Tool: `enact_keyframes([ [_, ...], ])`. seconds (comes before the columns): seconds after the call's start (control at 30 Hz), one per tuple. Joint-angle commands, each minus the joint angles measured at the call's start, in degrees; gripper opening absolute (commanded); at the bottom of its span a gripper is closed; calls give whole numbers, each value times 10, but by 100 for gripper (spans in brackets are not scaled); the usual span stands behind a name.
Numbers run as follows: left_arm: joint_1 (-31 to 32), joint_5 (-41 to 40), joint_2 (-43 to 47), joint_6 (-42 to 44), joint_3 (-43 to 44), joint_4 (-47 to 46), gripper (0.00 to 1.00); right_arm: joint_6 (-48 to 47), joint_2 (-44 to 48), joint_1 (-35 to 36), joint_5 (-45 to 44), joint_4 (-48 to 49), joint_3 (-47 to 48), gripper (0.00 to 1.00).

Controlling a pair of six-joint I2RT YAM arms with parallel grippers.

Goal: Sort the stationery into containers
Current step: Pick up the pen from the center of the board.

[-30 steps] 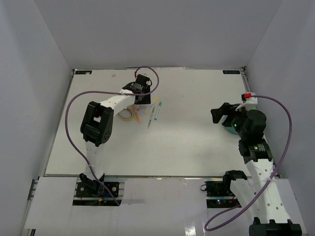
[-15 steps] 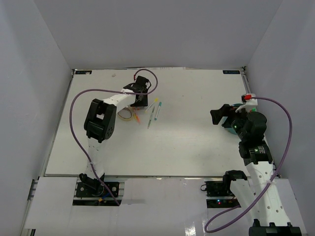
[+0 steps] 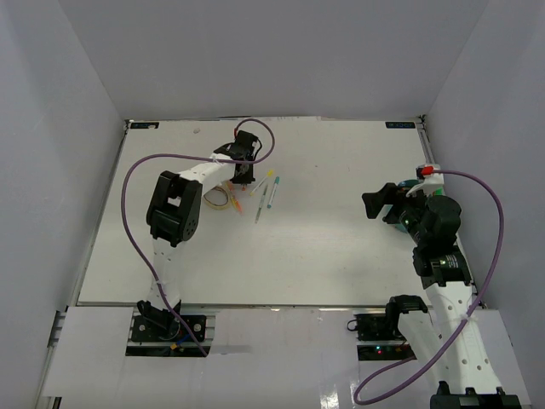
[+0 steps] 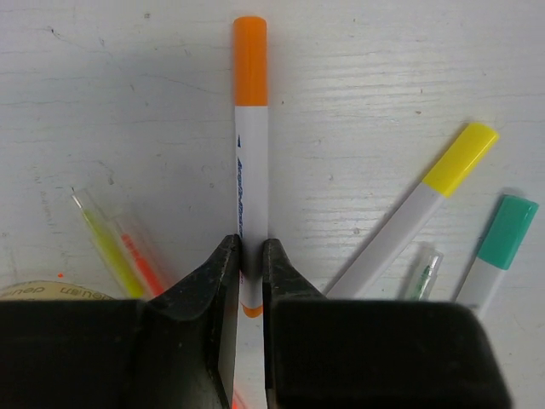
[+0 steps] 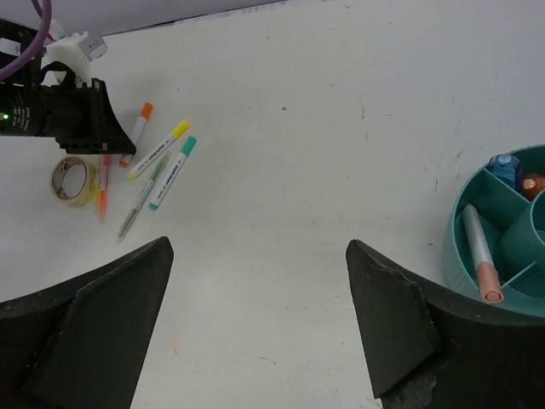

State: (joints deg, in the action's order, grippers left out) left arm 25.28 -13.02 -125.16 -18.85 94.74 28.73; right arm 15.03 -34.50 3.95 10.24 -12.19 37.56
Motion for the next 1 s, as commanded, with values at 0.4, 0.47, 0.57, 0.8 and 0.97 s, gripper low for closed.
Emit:
enact_keyframes([
  [0.4, 53, 179, 269, 108, -135, -128, 0, 18, -83, 4, 110, -75, 154, 89],
  [0.47, 71, 203, 340, 147, -197, -166, 0, 25, -101, 5, 148, -74, 170, 89],
  [0.57, 82, 246, 426, 171, -276, -208, 0, 30, -124, 6, 204, -67, 180, 90],
  [0.8, 102, 306, 516, 244, -349, -267, 0, 44, -200, 14, 290, -24, 206, 89],
  [0.97, 123, 335, 522, 271, -363, -283, 0, 54, -242, 55, 300, -9, 246, 89],
])
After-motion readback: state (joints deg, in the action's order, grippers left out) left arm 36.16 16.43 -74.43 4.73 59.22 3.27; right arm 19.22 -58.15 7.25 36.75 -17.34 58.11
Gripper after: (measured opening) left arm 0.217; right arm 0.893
